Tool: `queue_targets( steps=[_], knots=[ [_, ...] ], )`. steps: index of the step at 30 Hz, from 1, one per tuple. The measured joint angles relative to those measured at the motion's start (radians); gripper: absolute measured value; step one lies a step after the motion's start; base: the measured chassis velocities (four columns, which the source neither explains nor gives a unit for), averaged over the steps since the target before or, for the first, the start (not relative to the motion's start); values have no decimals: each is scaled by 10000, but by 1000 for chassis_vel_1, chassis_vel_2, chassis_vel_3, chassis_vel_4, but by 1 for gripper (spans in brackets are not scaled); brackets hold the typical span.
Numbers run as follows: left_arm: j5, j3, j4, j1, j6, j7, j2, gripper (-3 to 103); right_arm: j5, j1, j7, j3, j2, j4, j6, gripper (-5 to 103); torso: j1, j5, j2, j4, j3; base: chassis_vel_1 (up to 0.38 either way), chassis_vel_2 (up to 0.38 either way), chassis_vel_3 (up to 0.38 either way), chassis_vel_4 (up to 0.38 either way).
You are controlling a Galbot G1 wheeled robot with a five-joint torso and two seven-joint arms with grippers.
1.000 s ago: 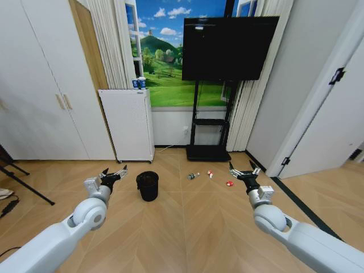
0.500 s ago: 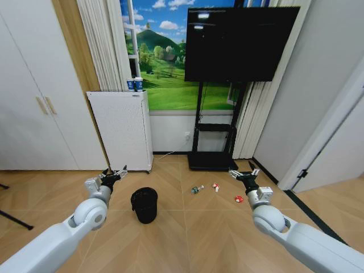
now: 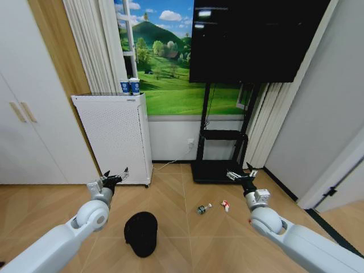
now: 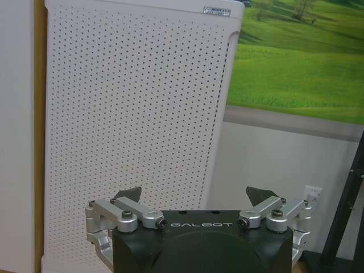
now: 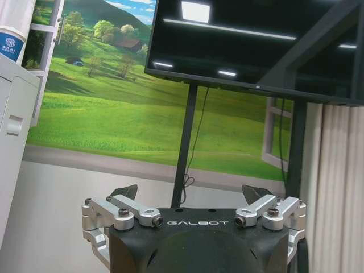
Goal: Pick up the trash bin and place the garbage on the floor into it.
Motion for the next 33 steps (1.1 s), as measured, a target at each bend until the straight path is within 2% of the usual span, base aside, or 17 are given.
queue_targets(
  steps=[2,5,6,8,16,31,33],
  knots=[
    [-47,9,3,19,109,-49,-26,100,-85,-77,-52,18,23,-53,140,100,2,23,-3,5,2,-197,243,142,-176],
    [-164,7,-15,76,280,-129,-47,100,-110,-143,-83,73,28,-58,212,100,3,8,-8,5,1,-129,136,91,-67],
    [-116,24,-27,112,284,-139,-72,100,-109,-191,-128,130,28,-53,286,100,-12,3,-43,-3,-21,0,0,0,0],
    [-35,52,-52,162,283,-139,-90,100,-113,-228,-137,163,28,-50,314,100,-37,13,-98,-8,-54,-11,-34,-38,-19],
    [70,-3,-181,351,292,-200,-179,100,-160,-293,-44,254,-31,41,380,100,-191,12,-464,7,-274,52,-59,-46,51],
    [291,-225,-352,756,286,-207,-213,100,-301,-637,104,376,-8,157,433,100,-419,12,-1052,4,-628,0,0,0,0],
    [308,-273,-398,910,284,-212,-304,100,-293,-646,107,381,-17,179,469,100,-490,11,-1234,3,-738,0,0,0,0]
  ],
)
